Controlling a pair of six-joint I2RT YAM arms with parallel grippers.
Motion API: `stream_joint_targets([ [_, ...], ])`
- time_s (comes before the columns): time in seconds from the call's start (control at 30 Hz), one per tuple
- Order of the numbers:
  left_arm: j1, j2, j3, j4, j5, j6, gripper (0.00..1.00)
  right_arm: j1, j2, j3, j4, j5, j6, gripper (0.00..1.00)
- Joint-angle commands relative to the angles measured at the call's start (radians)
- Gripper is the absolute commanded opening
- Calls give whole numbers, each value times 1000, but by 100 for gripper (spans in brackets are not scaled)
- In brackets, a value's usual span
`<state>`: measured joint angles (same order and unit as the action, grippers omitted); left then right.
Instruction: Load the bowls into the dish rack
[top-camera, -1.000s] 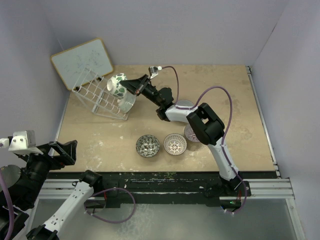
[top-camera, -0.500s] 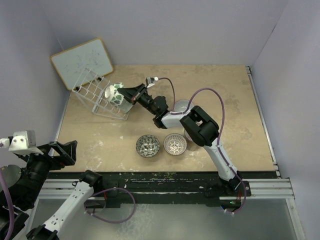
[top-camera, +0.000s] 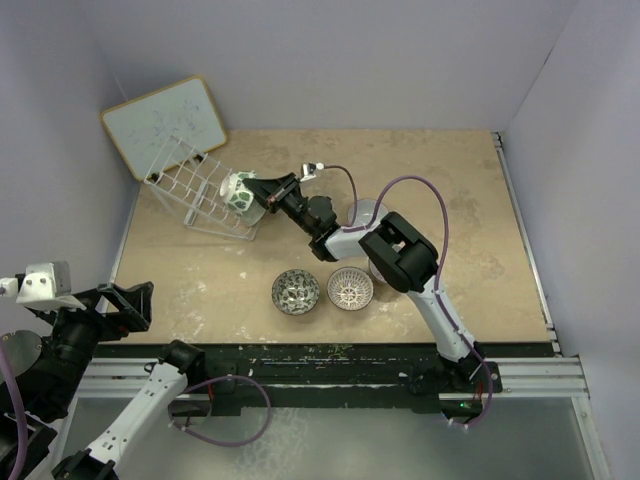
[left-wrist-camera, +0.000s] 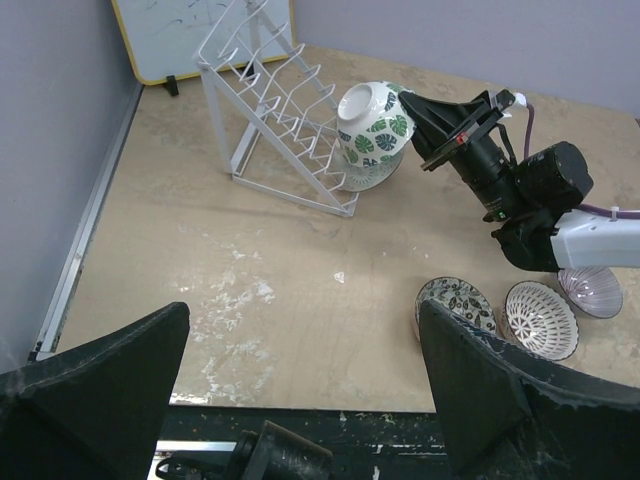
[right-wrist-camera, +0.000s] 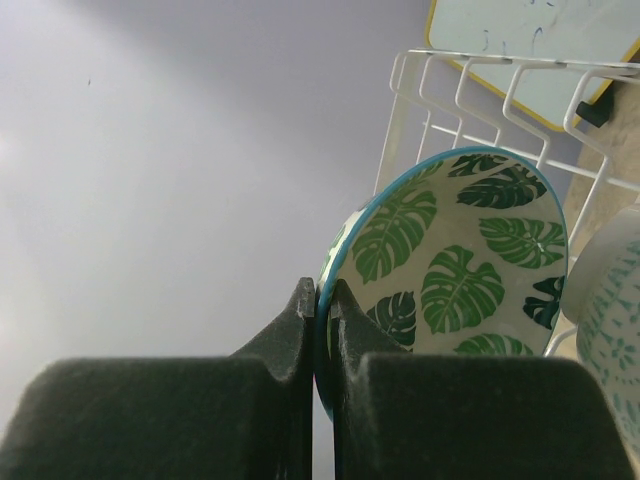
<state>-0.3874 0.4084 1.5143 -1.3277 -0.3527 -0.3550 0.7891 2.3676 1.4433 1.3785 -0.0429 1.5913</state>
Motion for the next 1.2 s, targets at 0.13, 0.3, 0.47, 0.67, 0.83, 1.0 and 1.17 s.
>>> stream_joint_targets([
  [0.13, -10, -3, 21, -4, -26, 10, 99, 1, -10, 91, 55, 6, 46, 0],
  [0.3, -14, -8, 20, -8, -31, 7, 99, 1, -3, 94, 34, 11, 43, 1],
  [0.47, -19, -12, 20, -14, -37, 0, 99, -1, 15, 99, 25, 2, 42, 2],
  [0.67, -24, -12, 21, -17, -42, -4, 99, -1, 31, 109, 17, 2, 42, 2],
  [0.83, -26, -13, 20, -18, -42, -10, 99, -2, 27, 97, 4, 7, 36, 6],
  [1.0, -27, -14, 20, -18, -42, -13, 99, -4, 27, 102, -35, 2, 33, 12],
  [1.17, -28, -16, 22, -21, -42, -13, 99, -6, 29, 99, -58, 6, 28, 19],
])
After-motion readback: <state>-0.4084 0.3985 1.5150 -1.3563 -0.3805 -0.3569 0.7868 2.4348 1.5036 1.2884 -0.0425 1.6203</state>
